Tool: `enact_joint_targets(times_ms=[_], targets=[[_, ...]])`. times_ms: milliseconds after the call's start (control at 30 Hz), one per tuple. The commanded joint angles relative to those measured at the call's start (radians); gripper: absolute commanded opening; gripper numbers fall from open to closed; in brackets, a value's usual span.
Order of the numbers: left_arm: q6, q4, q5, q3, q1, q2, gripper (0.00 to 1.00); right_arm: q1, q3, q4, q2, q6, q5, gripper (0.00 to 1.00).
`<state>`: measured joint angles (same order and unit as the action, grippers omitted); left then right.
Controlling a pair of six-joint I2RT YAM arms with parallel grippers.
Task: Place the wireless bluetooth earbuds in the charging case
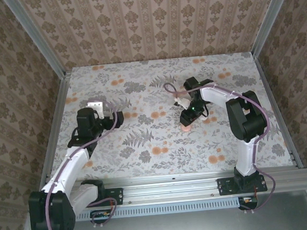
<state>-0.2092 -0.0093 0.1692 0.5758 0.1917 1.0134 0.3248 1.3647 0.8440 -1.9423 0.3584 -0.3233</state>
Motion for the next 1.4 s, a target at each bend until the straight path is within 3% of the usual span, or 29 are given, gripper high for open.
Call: enact_joint_targets(times_ms=[0,100,267,300,333,500,567,667,733,800,833,1033,1233,1367], targets=[[0.000,-0.083,-0.128,0.034,-0.051,-0.012,1.00,-0.008,0.003,-0.045,0.050,-0.024,0.053,0.45],[-0.001,-0.106,-0.265,0.029,-0.101,-0.022,1.00,-0.027,-0.043,-0.136,0.131,-0.055,0.065,0.48],[0.044,0.004,-0.425,-0.050,-0.177,-0.002,1.00,-0.121,-0.261,-0.483,0.339,-0.185,0.071,0.60],[0.044,0.030,-0.419,-0.069,-0.192,0.010,1.00,-0.142,-0.305,-0.542,0.371,-0.215,0.083,0.93],[0.046,0.080,-0.413,-0.090,-0.204,0.026,1.00,-0.167,-0.350,-0.602,0.404,-0.241,0.090,1.00],[0.084,0.408,-0.377,-0.192,-0.218,0.176,1.00,-0.253,-0.577,-0.851,0.523,-0.301,0.228,1.00],[0.108,0.462,-0.346,-0.165,-0.218,0.243,1.00,-0.277,-0.668,-0.980,0.543,-0.325,0.273,1.00],[0.148,0.680,-0.298,-0.173,-0.213,0.343,1.00,-0.302,-0.786,-1.171,0.543,-0.360,0.297,1.00],[0.191,0.732,-0.290,-0.153,-0.193,0.421,1.00,-0.305,-0.836,-1.281,0.543,-0.374,0.316,1.00],[0.256,0.901,-0.291,-0.184,-0.154,0.534,1.00,-0.306,-0.864,-1.365,0.543,-0.363,0.304,1.00],[0.269,0.931,-0.349,-0.196,-0.126,0.532,1.00,-0.306,-0.885,-1.432,0.543,-0.368,0.304,1.00],[0.222,0.877,-0.331,-0.183,-0.159,0.517,1.00,-0.308,-0.987,-1.796,0.390,-0.367,0.322,1.00],[0.227,0.881,-0.331,-0.185,-0.155,0.517,1.00,-0.324,-0.975,-1.741,0.407,-0.362,0.256,1.00],[0.228,0.881,-0.333,-0.185,-0.154,0.518,1.00,-0.331,-0.952,-1.691,0.408,-0.396,0.316,1.00]])
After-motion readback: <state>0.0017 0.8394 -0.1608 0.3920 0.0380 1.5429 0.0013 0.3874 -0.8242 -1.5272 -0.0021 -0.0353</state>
